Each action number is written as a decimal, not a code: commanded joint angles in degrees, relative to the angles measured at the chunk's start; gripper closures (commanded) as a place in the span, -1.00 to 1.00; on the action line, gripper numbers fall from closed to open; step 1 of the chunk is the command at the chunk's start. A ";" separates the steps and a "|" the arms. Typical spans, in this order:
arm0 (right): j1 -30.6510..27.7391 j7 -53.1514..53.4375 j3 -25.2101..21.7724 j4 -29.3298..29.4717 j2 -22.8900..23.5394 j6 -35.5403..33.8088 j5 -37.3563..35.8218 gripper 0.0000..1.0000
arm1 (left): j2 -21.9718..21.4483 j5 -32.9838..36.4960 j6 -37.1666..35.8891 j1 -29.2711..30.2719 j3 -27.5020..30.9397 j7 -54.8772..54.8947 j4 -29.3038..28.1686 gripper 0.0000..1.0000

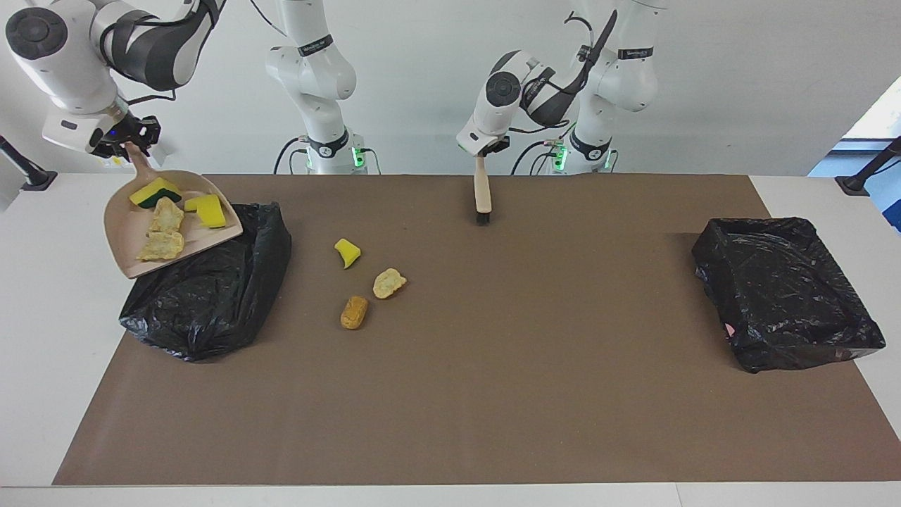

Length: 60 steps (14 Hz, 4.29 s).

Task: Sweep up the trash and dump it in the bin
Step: 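Carry the dustpan to the right bin while the left gripper sets the brush down, then tip the dustpan over the right bin with the right gripper, then place the empty dustpan back mid-table with the right gripper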

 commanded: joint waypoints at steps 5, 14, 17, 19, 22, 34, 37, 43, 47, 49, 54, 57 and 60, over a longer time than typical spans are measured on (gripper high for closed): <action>0.57 5.35 1.05 -0.24 0.57 1.88 -5.36 1.00 | -0.43 -1.21 0.88 -0.07 0.36 1.18 -0.70 0.27; 1.81 5.71 1.49 -1.30 1.10 6.79 -14.85 1.00 | 4.40 0.80 0.80 8.08 0.71 4.25 6.49 -1.00; 1.90 5.19 1.58 -1.38 1.10 7.85 -16.96 1.00 | 6.94 12.80 0.53 15.02 0.80 12.75 11.67 -1.00; 1.90 3.44 1.58 -1.65 1.10 8.47 -18.28 1.00 | 10.80 20.10 -0.52 21.87 0.80 14.72 18.51 -1.00; 5.58 0.44 1.67 -1.74 1.10 7.33 -23.11 1.00 | 16.34 29.80 -2.37 27.95 0.80 16.03 28.45 -1.00; 5.50 -18.46 2.90 12.41 -3.29 -9.29 -11.65 1.00 | 18.91 30.16 -27.56 48.01 1.67 33.61 60.11 -1.00; 5.76 -16.19 3.60 12.15 -3.64 -8.85 0.21 1.00 | 13.22 29.64 -30.76 48.89 1.33 38.08 58.90 -1.00; 18.91 23.22 8.26 8.90 -2.07 -9.72 14.21 1.00 | 8.71 29.55 -33.75 49.76 1.94 38.62 53.09 -1.00; 27.88 46.06 8.44 9.78 2.75 -7.72 22.03 1.00 | 9.15 30.07 -33.05 51.61 1.94 38.62 53.79 -1.00; 34.73 60.84 8.44 10.39 7.49 -2.72 24.50 1.00 | 9.24 30.07 -32.87 51.79 2.03 40.46 53.88 -1.00; 45.90 83.46 8.44 22.31 27.07 9.50 28.73 1.00 | 9.50 30.08 -32.70 52.49 2.03 41.35 54.23 -1.00; 51.45 94.02 8.35 30.15 38.86 17.58 28.64 1.00 | 9.41 30.07 -32.70 52.58 2.03 41.35 54.15 -1.00; 52.52 93.52 8.44 29.91 40.21 22.00 28.99 1.00 | 9.24 29.99 -32.70 52.49 2.03 40.73 54.15 -1.00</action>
